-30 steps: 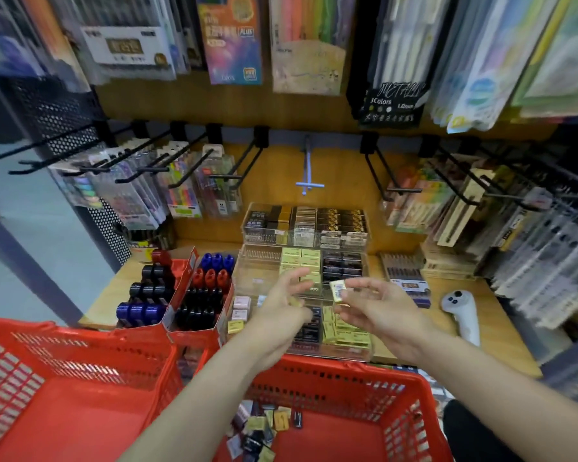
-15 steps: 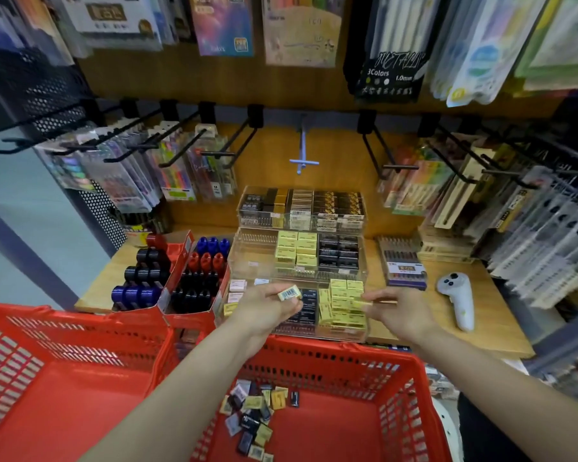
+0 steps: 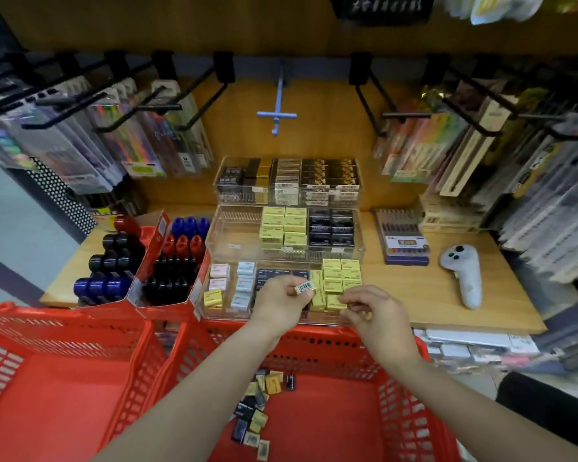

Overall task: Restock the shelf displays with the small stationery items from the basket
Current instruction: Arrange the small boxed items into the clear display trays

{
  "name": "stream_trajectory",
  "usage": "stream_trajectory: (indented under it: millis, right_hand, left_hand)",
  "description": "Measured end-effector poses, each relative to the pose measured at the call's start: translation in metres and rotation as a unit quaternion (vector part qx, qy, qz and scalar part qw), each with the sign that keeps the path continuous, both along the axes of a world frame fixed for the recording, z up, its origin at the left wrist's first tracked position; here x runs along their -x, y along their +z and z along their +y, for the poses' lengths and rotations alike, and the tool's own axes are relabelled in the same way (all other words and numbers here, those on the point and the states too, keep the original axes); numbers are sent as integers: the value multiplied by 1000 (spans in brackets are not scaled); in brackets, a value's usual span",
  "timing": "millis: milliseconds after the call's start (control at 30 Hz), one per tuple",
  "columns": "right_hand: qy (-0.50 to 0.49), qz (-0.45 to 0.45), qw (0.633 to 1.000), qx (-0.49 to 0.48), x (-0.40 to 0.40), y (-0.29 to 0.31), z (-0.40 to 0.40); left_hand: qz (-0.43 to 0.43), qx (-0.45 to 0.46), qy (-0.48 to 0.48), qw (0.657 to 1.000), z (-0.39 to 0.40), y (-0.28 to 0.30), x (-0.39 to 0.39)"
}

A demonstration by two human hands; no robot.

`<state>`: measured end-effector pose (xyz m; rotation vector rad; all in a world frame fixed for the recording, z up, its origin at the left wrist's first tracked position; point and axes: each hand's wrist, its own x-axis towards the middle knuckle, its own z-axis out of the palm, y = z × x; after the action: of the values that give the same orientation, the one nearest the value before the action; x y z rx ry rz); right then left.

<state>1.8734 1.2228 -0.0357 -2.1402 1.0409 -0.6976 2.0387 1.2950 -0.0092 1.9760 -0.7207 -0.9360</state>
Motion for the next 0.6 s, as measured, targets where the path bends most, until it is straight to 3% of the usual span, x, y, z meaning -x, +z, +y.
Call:
stream_trajectory:
  millis: [167, 300, 400, 467, 600]
  right_hand:
    - [-22, -11, 1000, 6, -8, -3, 2]
    - [-39, 4, 999, 11, -7, 3, 2]
    - [27, -90, 993, -66, -2, 15, 5]
    - [79, -121, 987, -69, 0, 23, 6]
    - [27, -102, 994, -41, 11, 27, 1]
  left_hand:
    - [10, 13, 7, 1000, 1, -4, 1]
    - [-48, 47, -6, 998, 4, -3, -1]
    - [38, 84, -59, 994, 3, 7, 5]
    - [83, 81, -103, 988, 1, 15, 11]
    - [85, 73, -120, 986, 0, 21, 18]
